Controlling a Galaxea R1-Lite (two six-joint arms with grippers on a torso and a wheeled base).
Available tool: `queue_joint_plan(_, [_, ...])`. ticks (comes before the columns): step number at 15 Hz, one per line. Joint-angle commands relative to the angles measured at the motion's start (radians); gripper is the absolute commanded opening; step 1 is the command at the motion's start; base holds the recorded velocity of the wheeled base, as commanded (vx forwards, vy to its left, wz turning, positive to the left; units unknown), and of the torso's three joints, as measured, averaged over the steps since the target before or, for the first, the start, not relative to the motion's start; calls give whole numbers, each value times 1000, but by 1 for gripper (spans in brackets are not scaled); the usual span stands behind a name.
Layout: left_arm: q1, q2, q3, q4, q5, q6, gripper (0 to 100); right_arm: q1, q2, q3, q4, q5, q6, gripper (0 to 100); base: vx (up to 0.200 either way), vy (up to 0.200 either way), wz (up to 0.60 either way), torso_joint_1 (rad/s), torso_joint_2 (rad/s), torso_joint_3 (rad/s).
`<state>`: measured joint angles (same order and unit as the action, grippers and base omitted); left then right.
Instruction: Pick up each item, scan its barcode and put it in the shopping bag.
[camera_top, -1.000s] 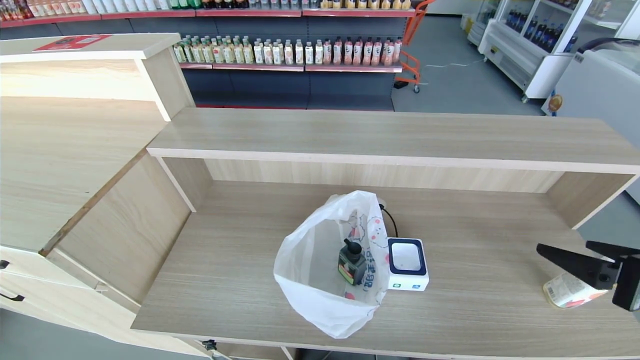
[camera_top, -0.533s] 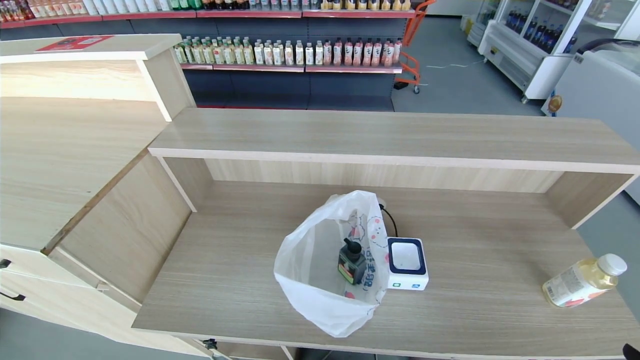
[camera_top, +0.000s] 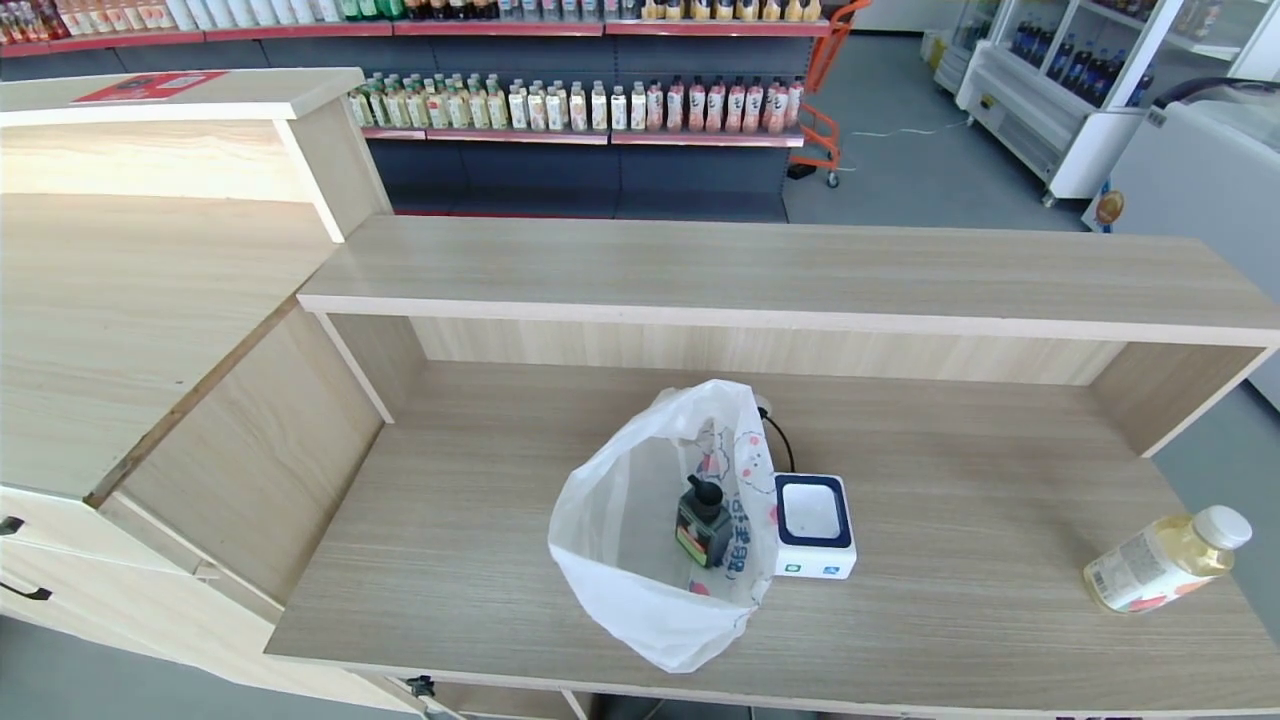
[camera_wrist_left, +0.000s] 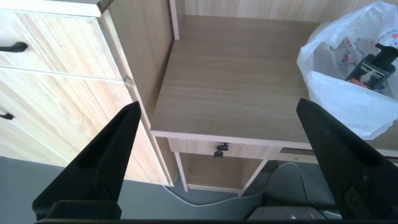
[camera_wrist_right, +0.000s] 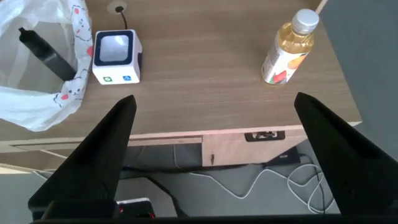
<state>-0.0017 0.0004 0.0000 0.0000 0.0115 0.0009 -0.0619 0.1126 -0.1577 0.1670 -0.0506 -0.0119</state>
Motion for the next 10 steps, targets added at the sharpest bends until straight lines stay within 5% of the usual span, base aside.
queue_joint_plan(1, [0,0,0,0,1,1,100,1,-25,35,-12,-3,0,100,0,0,0,0,0,0])
queue_joint_plan(3, [0,0,0,0,1,-4,100,1,-25,101,-80,-21,1,100,0,0,0,0,0,0])
queue_joint_plan(10, [0,0,0,0,2,-2,100,1,-25,138,-162,-20,12,100,0,-200,0,3,1,0])
